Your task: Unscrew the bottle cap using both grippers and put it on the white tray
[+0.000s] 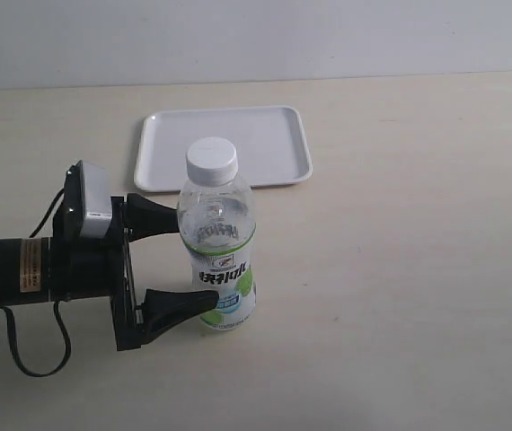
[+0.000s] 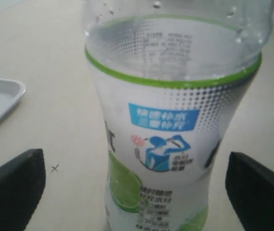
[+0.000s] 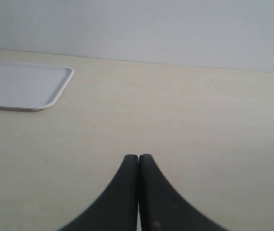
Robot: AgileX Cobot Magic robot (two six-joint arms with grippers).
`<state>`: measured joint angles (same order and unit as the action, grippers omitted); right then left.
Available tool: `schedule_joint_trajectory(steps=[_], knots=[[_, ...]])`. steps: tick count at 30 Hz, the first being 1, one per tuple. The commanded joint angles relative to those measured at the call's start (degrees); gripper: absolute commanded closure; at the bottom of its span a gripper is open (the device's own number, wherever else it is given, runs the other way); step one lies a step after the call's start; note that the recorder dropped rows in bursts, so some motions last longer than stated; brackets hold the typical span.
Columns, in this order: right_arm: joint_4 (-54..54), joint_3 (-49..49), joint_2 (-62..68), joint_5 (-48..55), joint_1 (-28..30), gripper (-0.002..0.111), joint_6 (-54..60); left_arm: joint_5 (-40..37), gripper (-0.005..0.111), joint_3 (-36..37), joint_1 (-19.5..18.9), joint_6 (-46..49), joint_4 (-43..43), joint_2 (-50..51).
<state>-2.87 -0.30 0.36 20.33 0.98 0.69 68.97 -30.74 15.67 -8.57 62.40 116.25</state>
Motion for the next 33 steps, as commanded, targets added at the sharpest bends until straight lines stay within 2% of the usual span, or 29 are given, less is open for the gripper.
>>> schedule_joint_trajectory(steps=[1, 11, 17, 20, 23, 31, 33], knots=[[-0.09, 0.3, -0.36, -0.72, 0.32, 0.108, 0.11, 1.0, 0.009, -1.17, 1.77, 0.03, -0.72, 1.53], [-0.09, 0.3, -0.36, -0.72, 0.32, 0.108, 0.11, 1.0, 0.009, -4.8, 8.12, -0.2, -3.26, 2.46], [-0.09, 0.3, -0.36, -0.72, 0.32, 0.108, 0.11, 1.0, 0.009, -5.2, 8.56, -0.2, -4.69, 2.46], [-0.09, 0.3, -0.36, -0.72, 0.32, 0.108, 0.11, 1.0, 0.016, -5.2, 8.56, -0.2, -4.7, 2.46], [-0.09, 0.3, -0.36, -0.72, 0.32, 0.108, 0.11, 1.0, 0.033, -5.2, 8.56, -0.2, -4.7, 2.46], [-0.09, 0.3, -0.36, -0.72, 0.32, 0.108, 0.11, 1.0, 0.097, -5.2, 8.56, 1.1, -4.79, 2.46], [-0.09, 0.3, -0.36, -0.72, 0.32, 0.108, 0.11, 1.0, 0.106, -5.2, 8.56, 1.3, -4.79, 2.46]])
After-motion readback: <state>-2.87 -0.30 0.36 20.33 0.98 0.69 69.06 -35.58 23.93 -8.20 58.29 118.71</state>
